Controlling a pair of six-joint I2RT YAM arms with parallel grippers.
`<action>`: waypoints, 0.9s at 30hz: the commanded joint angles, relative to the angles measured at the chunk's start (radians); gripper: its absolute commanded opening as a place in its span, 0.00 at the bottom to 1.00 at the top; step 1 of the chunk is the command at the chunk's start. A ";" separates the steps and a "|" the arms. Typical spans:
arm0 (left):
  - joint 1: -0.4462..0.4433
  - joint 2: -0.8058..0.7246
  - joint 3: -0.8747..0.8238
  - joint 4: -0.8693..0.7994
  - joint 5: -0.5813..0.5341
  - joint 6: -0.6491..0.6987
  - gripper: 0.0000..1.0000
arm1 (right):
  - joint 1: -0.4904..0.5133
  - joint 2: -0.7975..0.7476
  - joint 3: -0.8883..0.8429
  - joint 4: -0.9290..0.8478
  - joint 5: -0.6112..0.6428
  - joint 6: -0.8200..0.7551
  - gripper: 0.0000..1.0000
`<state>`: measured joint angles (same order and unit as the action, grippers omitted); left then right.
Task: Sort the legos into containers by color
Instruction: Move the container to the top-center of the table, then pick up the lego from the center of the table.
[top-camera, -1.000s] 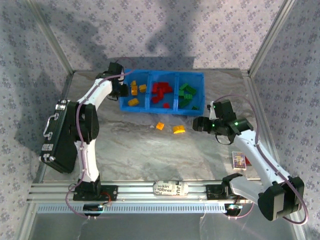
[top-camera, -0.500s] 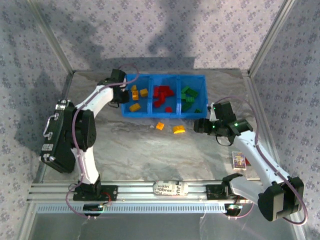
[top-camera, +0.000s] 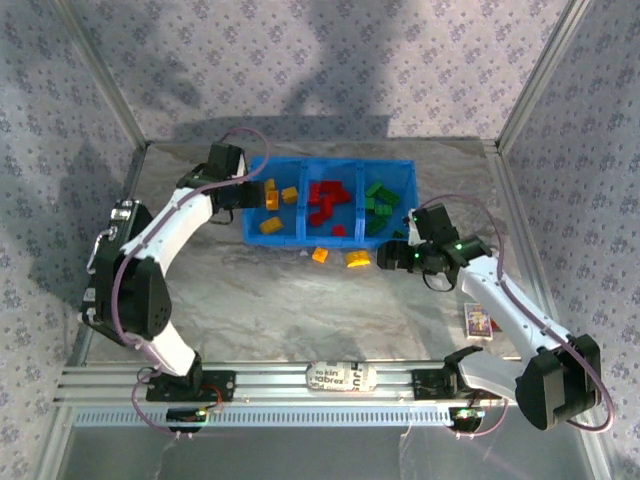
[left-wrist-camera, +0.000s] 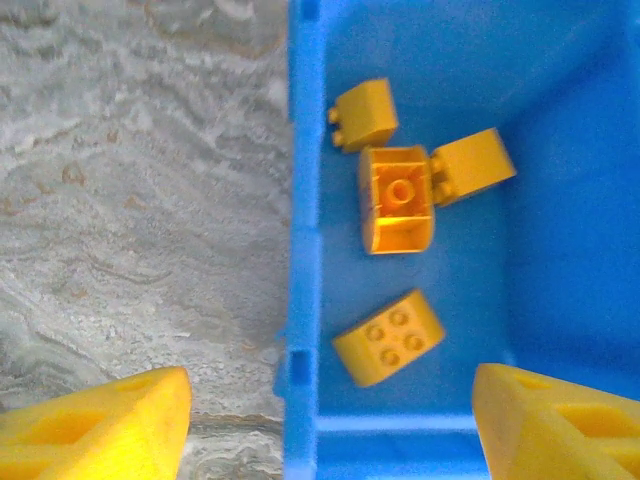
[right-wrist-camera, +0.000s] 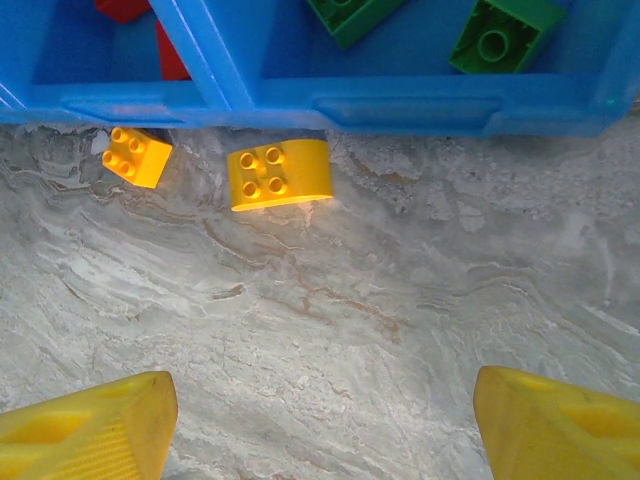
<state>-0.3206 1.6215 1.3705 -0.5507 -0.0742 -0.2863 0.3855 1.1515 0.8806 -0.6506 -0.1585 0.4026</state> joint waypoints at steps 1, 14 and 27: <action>-0.092 -0.094 -0.047 0.021 -0.021 -0.011 0.74 | 0.028 0.038 -0.008 0.015 0.038 0.005 0.81; -0.470 -0.067 -0.277 0.111 -0.047 -0.123 0.72 | 0.021 0.039 0.006 0.011 0.076 0.021 0.85; -0.518 0.175 -0.202 0.200 -0.049 -0.160 0.70 | -0.009 0.002 -0.022 0.011 0.063 0.021 0.84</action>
<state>-0.8368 1.7573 1.1213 -0.3824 -0.1204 -0.4324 0.3878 1.1763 0.8761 -0.6239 -0.1009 0.4145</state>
